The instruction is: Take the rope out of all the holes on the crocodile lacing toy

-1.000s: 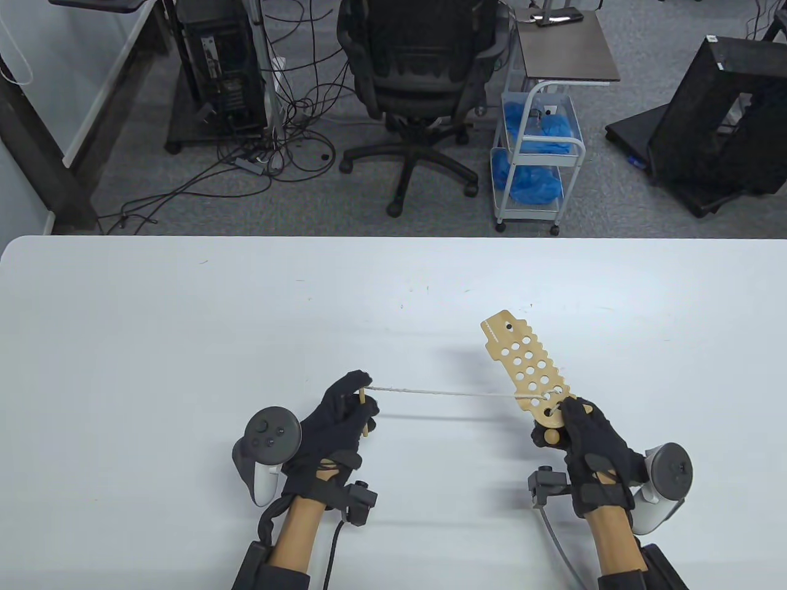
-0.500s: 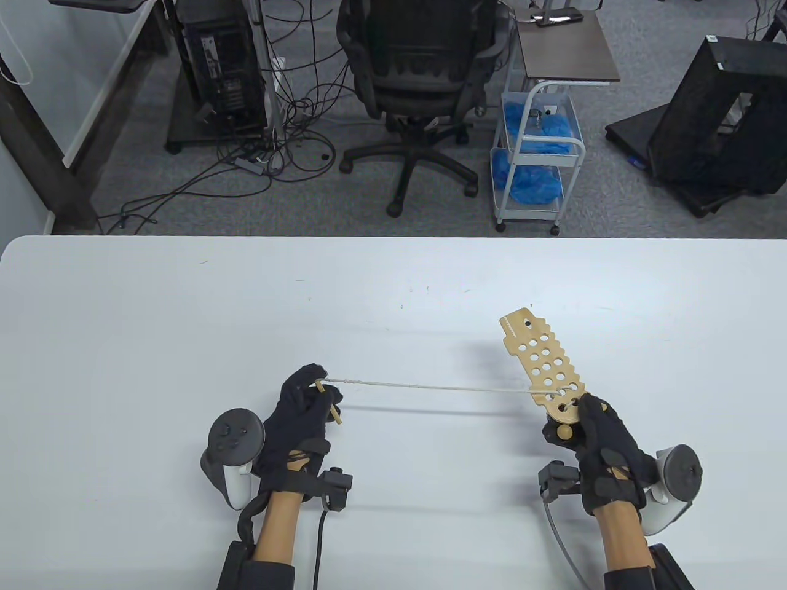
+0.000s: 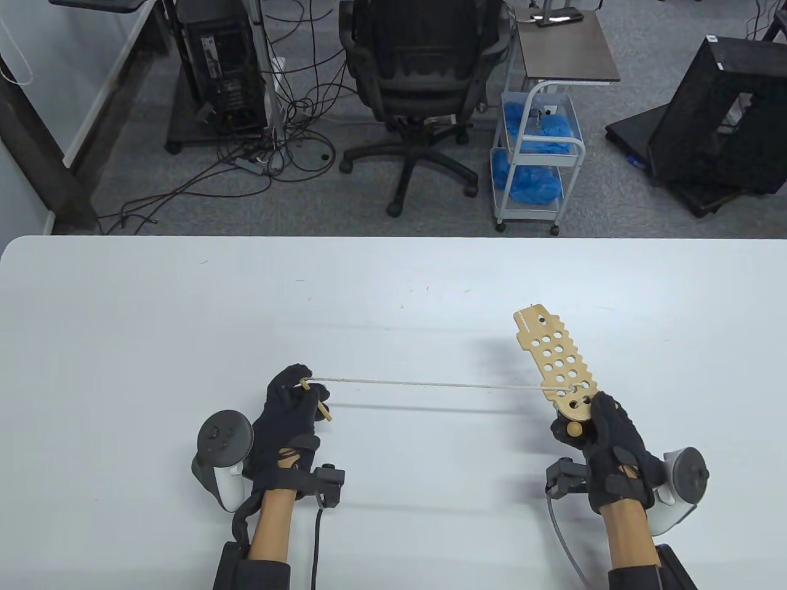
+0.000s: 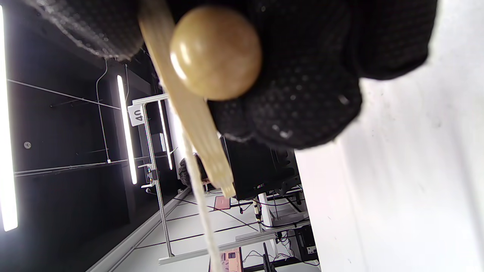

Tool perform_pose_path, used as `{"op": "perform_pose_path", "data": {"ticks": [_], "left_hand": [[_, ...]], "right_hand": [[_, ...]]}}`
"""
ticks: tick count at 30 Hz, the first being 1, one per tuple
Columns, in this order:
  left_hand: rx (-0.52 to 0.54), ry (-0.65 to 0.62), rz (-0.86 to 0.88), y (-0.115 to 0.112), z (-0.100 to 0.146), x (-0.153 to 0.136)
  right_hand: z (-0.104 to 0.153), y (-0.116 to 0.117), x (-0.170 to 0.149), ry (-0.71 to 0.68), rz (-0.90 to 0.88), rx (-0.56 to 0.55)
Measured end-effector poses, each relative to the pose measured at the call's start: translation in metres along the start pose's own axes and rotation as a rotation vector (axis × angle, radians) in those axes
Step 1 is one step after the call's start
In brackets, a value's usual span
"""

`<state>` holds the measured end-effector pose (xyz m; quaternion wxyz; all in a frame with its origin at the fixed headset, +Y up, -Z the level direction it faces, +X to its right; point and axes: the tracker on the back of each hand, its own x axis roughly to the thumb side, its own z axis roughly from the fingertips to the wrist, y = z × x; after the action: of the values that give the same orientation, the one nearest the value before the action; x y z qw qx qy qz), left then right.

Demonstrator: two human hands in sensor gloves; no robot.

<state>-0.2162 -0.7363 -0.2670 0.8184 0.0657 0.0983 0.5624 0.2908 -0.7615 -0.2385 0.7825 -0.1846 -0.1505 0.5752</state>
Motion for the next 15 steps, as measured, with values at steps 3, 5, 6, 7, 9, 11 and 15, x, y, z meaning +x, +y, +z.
{"op": "perform_pose_path", "data": {"ticks": [3,5,6,7,9,11,15], "left_hand": [[0.020,0.010,0.019,0.003,0.000,-0.002],[0.028,0.022,0.034,0.005,0.000,-0.004],[0.033,0.027,0.040,0.006,0.000,-0.005],[0.035,0.034,0.048,0.007,-0.001,-0.006],[0.030,0.046,0.076,0.009,-0.002,-0.009],[0.027,0.050,0.112,0.010,-0.003,-0.011],[0.038,0.063,0.121,0.015,-0.004,-0.015]], "right_hand": [[-0.001,-0.002,-0.001,0.012,-0.021,-0.009],[-0.001,-0.003,-0.002,0.020,-0.031,-0.015],[-0.001,-0.004,-0.002,0.022,-0.035,-0.017],[-0.001,-0.004,-0.002,0.025,-0.039,-0.018],[-0.001,-0.004,-0.002,0.029,-0.044,-0.019],[-0.001,-0.004,-0.002,0.031,-0.048,-0.020],[-0.001,-0.005,-0.002,0.033,-0.056,-0.024]]}}
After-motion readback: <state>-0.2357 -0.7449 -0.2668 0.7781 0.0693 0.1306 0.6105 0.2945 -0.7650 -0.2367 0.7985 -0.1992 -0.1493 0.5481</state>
